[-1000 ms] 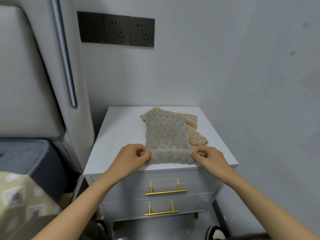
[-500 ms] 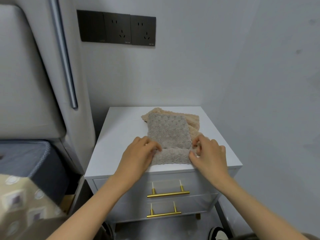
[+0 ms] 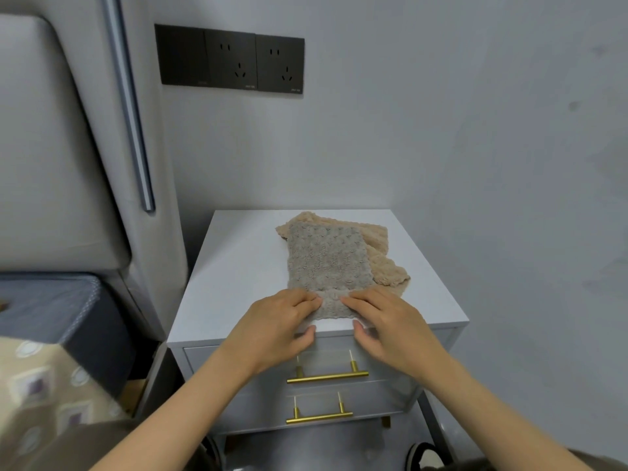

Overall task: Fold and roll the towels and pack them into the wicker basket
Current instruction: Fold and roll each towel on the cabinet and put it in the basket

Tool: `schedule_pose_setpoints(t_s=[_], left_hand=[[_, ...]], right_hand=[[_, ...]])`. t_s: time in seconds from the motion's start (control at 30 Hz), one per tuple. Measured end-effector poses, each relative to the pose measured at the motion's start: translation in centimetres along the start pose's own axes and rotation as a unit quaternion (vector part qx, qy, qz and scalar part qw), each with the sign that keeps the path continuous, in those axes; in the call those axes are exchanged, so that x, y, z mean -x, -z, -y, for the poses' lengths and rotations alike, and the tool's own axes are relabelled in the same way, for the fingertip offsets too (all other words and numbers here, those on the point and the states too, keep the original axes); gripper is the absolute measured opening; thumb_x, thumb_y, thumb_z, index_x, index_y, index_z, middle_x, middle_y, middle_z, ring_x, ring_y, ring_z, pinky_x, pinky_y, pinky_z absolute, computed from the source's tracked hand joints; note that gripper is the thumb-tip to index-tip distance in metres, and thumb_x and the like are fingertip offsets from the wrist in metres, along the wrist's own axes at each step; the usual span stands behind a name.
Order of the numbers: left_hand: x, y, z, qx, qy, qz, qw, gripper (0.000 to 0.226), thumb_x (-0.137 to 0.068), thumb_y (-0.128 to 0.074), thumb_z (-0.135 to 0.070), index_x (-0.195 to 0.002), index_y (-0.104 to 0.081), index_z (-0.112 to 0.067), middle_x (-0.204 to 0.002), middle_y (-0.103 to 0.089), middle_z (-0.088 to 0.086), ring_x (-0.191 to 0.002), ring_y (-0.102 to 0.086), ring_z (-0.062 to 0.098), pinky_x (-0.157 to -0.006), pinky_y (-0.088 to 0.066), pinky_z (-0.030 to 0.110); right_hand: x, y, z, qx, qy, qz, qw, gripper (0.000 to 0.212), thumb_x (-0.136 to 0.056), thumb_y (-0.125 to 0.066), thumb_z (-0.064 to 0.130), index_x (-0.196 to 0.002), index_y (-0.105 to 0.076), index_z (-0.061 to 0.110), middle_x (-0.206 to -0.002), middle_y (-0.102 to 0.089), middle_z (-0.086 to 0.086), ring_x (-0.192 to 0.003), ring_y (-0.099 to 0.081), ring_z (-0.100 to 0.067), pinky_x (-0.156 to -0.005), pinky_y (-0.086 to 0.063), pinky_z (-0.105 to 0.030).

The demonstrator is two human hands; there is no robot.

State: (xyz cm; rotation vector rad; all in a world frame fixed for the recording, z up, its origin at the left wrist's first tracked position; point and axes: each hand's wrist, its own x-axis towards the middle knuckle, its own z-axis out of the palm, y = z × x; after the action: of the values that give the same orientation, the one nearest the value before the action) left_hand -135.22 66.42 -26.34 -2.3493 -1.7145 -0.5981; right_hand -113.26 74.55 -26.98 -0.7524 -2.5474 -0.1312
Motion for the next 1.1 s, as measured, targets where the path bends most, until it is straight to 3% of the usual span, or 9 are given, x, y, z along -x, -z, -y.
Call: schedule_pose_setpoints(t_s=[0.1, 0.23, 0.4, 0.53, 0.67, 0.77, 0.87, 0.97, 1.1], left_hand=[[-0.1, 0.0, 0.6, 0.02, 0.004, -0.005, 1.0, 0.034, -0.086, -0.059, -0.029, -0.118, -0.066, -0.021, -0.112, -0.067, -0.006, -0.094, -0.066, 0.014, -0.064, -0.057, 0.027], [-0.5, -0.2, 1.1, 0.06, 0.016, -0.004, 0.998, 0.036, -0.086, -0.063, -0.014, -0.122, -0.064, -0.02, -0.113, -0.067, -0.004, -0.095, -0.065, 0.018, -0.074, -0.056, 0.032], [-0.9, 0.4, 1.1, 0.153, 0.104, 0.001, 0.983, 0.034, -0.091, -0.057, -0.016, -0.122, -0.065, -0.027, -0.115, -0.068, -0.011, -0.101, -0.063, 0.008, -0.088, -0.047, 0.016], [-1.0, 1.4, 1.2, 0.242, 0.201, 0.027, 0.949, 0.028, -0.092, -0.057, -0.019, -0.118, -0.067, -0.023, -0.106, -0.069, -0.014, -0.094, -0.062, 0.0, -0.075, -0.04, 0.0], [-0.6, 2.5, 1.3, 0.294, 0.223, 0.067, 0.927, 0.02, -0.092, -0.058, -0.018, -0.107, -0.07, -0.027, -0.085, -0.066, -0.02, -0.079, -0.062, -0.001, -0.067, -0.045, 0.008], [-0.4, 2.3, 1.6, 0.32, 0.248, 0.075, 0.911, 0.022, -0.093, -0.055, -0.021, -0.079, -0.07, -0.013, -0.067, -0.065, -0.001, -0.065, -0.057, 0.009, -0.07, -0.049, 0.031], [-0.5, 1.6, 1.8, 0.321, 0.304, 0.058, 0.895, 0.034, -0.091, -0.054, -0.025, -0.069, -0.058, 0.001, -0.06, -0.055, 0.009, -0.059, -0.049, 0.013, -0.067, -0.047, 0.036], [-1.1, 1.2, 1.3, 0.239, 0.341, 0.036, 0.908, 0.025, -0.087, -0.057, -0.032, -0.076, -0.067, -0.012, -0.066, -0.064, 0.003, -0.058, -0.053, 0.01, -0.059, -0.042, 0.024], [-1.4, 1.4, 0.5, 0.151, 0.321, -0.012, 0.935, 0.01, -0.083, -0.06, -0.033, -0.094, -0.06, -0.03, -0.089, -0.056, -0.011, -0.079, -0.053, 0.009, -0.064, -0.04, 0.024]], right_hand=[[0.1, 0.6, -0.5, -0.021, -0.02, 0.033, 0.999, 0.04, -0.093, -0.045, 0.039, -0.124, -0.063, 0.023, -0.119, -0.064, 0.011, -0.108, -0.058, -0.011, -0.08, -0.054, -0.024], [-0.1, 0.7, -1.9, -0.044, -0.03, 0.047, 0.997, 0.034, -0.094, -0.053, 0.024, -0.128, -0.06, 0.027, -0.122, -0.064, 0.01, -0.112, -0.059, -0.013, -0.079, -0.058, -0.033], [-0.3, 0.7, -2.1, -0.089, -0.089, 0.069, 0.99, 0.038, -0.097, -0.051, 0.017, -0.133, -0.054, 0.029, -0.127, -0.06, 0.011, -0.116, -0.052, -0.008, -0.093, -0.046, -0.025], [-0.8, 1.8, -1.8, -0.204, -0.151, 0.064, 0.965, 0.024, -0.098, -0.05, 0.022, -0.119, -0.059, 0.028, -0.099, -0.06, 0.022, -0.09, -0.052, 0.006, -0.077, -0.038, -0.011], [-1.1, 2.9, -1.4, -0.261, -0.195, 0.082, 0.942, 0.013, -0.096, -0.054, 0.028, -0.104, -0.064, 0.024, -0.084, -0.063, 0.003, -0.076, -0.054, -0.006, -0.072, -0.042, -0.023], [-1.1, 3.1, -1.1, -0.288, -0.224, 0.088, 0.927, 0.016, -0.096, -0.054, 0.03, -0.1, -0.064, 0.017, -0.074, -0.06, 0.005, -0.067, -0.053, 0.001, -0.066, -0.039, -0.014], [-1.5, 2.5, -1.0, -0.276, -0.26, 0.09, 0.921, 0.017, -0.096, -0.054, 0.034, -0.102, -0.061, 0.019, -0.064, -0.056, 0.012, -0.063, -0.053, 0.006, -0.062, -0.037, -0.011], [-1.9, 1.4, -1.2, -0.23, -0.298, 0.078, 0.923, 0.019, -0.092, -0.055, 0.044, -0.101, -0.057, 0.028, -0.071, -0.064, 0.009, -0.073, -0.06, -0.006, -0.071, -0.047, -0.029], [-2.5, 1.2, -0.9, -0.156, -0.314, 0.043, 0.936, 0.012, -0.086, -0.061, 0.039, -0.091, -0.054, 0.03, -0.067, -0.06, 0.01, -0.071, -0.058, -0.01, -0.067, -0.044, -0.029]])
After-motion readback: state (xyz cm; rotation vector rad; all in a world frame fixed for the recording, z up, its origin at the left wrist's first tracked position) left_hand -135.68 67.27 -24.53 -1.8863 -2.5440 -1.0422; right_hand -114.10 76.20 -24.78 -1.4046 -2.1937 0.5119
